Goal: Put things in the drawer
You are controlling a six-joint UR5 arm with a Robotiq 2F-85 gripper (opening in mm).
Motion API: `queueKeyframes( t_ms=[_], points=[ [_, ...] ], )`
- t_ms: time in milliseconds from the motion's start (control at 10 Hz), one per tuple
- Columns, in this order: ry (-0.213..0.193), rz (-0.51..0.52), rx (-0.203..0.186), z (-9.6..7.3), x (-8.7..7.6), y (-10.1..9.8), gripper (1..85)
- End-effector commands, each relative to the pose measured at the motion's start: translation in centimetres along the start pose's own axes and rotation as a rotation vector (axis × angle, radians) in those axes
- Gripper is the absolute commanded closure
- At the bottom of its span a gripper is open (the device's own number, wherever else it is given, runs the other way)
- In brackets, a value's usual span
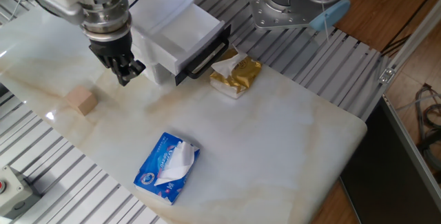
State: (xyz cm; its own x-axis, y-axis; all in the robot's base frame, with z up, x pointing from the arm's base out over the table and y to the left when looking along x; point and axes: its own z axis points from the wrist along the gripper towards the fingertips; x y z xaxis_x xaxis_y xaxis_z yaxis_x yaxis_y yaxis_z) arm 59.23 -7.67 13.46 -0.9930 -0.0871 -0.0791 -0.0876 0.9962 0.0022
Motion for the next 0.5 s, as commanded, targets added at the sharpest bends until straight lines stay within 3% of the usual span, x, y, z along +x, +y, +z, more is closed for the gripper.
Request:
queueKeyframes(
  t_ms=[0,100,400],
  points=[
    [0.015,0.015,-0.036,0.56,0.20,0.33,84.7],
    [0.031,0.045,-0.038,0.55,0.59,0.41,84.7],
    [0.010,0.093,-0.006,0.58,0.05,-0.44,84.7]
  ],
)
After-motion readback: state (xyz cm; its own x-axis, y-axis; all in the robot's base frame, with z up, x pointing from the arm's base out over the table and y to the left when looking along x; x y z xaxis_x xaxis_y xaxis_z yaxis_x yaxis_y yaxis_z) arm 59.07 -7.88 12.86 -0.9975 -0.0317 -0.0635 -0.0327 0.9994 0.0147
